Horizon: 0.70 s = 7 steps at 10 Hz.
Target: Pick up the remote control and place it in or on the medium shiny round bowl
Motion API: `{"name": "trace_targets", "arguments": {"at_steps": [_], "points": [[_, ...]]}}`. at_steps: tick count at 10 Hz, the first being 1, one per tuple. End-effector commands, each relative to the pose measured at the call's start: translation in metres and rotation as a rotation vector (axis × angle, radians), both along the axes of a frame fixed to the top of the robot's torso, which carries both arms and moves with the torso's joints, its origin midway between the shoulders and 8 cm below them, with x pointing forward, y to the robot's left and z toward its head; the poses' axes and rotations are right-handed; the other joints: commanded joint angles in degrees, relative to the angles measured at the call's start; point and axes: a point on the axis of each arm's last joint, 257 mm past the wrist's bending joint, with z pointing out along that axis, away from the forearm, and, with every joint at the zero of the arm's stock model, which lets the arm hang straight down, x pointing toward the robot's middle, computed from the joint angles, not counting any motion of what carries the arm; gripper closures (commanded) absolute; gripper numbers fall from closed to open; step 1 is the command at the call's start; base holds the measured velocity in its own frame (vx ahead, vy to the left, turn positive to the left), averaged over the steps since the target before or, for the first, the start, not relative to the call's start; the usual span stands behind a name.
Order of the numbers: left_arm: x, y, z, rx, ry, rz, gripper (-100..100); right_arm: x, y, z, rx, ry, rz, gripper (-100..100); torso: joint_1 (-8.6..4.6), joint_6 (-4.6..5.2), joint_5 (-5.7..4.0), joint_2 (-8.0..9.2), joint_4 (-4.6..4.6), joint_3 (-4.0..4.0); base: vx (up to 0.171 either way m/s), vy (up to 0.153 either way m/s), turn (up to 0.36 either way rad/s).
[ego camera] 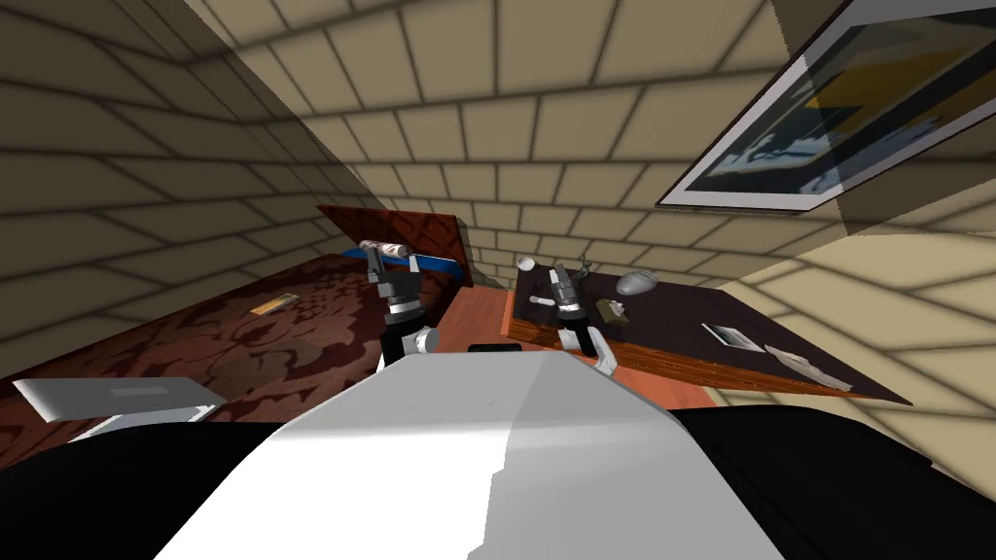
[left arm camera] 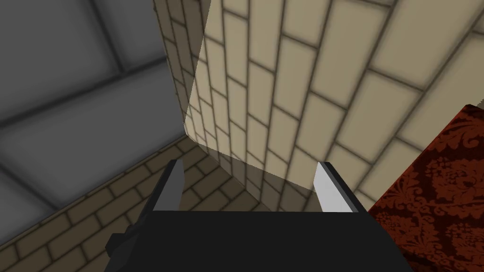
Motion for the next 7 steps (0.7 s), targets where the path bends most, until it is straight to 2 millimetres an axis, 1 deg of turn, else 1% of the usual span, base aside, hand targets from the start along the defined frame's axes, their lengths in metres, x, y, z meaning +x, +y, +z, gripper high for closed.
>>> {"name": "trace_targets", "arguments": {"at_steps": [1, 2, 3, 4, 5, 6, 7], "points": [[0.000, 0.000, 0.000, 0.000, 0.000, 0.000, 0, 0.009, 0.012, -0.013, -0.066, 0.015, 0.037, -100, 0.00, 0.00, 0.00, 0.00, 0.00, 0.00, -0.049, 0.163, 0.258], [0.000, 0.000, 0.000, 0.000, 0.000, 0.000, 0, 0.010, 0.009, -0.020, -0.078, 0.031, 0.037, -100, 0.12, 0.01, 0.02, 0.05, 0.01, 0.03, -0.020, 0.118, 0.041], [0.000, 0.000, 0.000, 0.000, 0.000, 0.000, 0, 0.016, 0.015, -0.032, -0.128, 0.048, 0.060, -100, -0.01, 0.06, 0.01, 0.02, 0.01, 0.01, -0.002, 0.091, 0.181], [0.000, 0.000, 0.000, 0.000, 0.000, 0.000, 0, 0.017, 0.014, -0.034, -0.128, 0.053, 0.058, -100, -0.12, 0.02, -0.02, -0.04, -0.01, -0.02, 0.007, 0.055, 0.081], [0.000, 0.000, 0.000, 0.000, 0.000, 0.000, 0, 0.022, 0.020, -0.046, -0.180, 0.069, 0.082, -100, -0.25, 0.06, -0.05, -0.07, -0.01, -0.04, -0.006, 0.069, 0.139], [0.000, 0.000, 0.000, 0.000, 0.000, 0.000, 0, 0.023, 0.018, -0.050, -0.180, 0.076, 0.080, -100, -0.23, 0.03, -0.05, -0.05, -0.01, -0.03, -0.008, 0.064, 0.100], [0.000, 0.000, 0.000, 0.000, 0.000, 0.000, 0, 0.027, 0.025, -0.060, -0.236, 0.088, 0.106, -100, -0.25, 0.06, -0.05, -0.04, -0.01, -0.02, 0.004, 0.081, 0.189]]}}
